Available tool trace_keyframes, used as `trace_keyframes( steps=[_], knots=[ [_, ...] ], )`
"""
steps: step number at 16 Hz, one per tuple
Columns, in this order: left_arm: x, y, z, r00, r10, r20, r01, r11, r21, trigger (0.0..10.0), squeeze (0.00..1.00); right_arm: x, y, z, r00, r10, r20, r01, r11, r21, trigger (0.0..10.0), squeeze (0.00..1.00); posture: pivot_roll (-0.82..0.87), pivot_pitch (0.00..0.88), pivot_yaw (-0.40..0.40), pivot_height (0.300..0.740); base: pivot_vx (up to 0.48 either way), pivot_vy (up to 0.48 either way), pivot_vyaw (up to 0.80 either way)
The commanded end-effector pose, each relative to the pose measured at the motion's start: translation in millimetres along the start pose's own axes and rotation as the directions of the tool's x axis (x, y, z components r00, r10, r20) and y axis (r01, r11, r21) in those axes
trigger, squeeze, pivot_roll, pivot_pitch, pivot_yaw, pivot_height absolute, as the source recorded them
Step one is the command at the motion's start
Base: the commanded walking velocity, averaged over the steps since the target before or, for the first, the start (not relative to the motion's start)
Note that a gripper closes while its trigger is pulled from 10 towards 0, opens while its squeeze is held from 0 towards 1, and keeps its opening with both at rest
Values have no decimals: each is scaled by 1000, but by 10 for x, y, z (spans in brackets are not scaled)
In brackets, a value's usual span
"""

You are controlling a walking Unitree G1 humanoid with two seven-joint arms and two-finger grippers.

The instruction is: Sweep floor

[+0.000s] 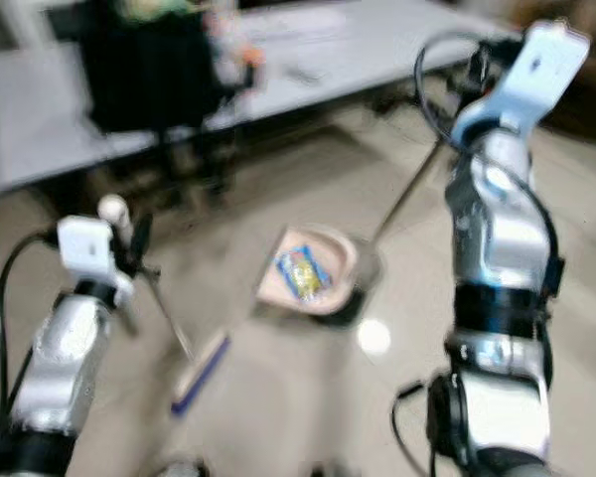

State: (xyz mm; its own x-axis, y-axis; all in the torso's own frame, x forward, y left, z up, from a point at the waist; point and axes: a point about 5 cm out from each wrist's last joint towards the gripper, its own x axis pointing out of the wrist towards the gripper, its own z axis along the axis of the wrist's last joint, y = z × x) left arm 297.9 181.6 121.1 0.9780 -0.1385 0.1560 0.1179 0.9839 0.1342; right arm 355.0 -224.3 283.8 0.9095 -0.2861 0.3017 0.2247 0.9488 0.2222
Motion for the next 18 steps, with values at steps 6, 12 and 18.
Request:
trace_keyframes(
  steps=[6, 12, 18],
  knots=[
    [62, 109, 94, 999, 49, 13, -49, 998, 25, 10000, 0, 66, -33, 169, 998, -32, 54, 32, 999, 8, 10000, 0, -23, 0, -1, 740, 381, 0, -309],
    [33, 122, 68, 997, 72, 0, -72, 997, 27, 10000, 0, 61, -11, 47, 1000, -8, 10, 8, 1000, 6, 10000, 0, -19, 0, -11, 740, 386, 0, 0],
    [35, 110, 74, 998, 65, -1, -65, 998, 24, 10000, 0, 42, -12, -19, 1000, -10, -9, 11, 1000, 17, 10000, 0, -21, 0, -5, 740, 389, 0, 0]
  ],
)
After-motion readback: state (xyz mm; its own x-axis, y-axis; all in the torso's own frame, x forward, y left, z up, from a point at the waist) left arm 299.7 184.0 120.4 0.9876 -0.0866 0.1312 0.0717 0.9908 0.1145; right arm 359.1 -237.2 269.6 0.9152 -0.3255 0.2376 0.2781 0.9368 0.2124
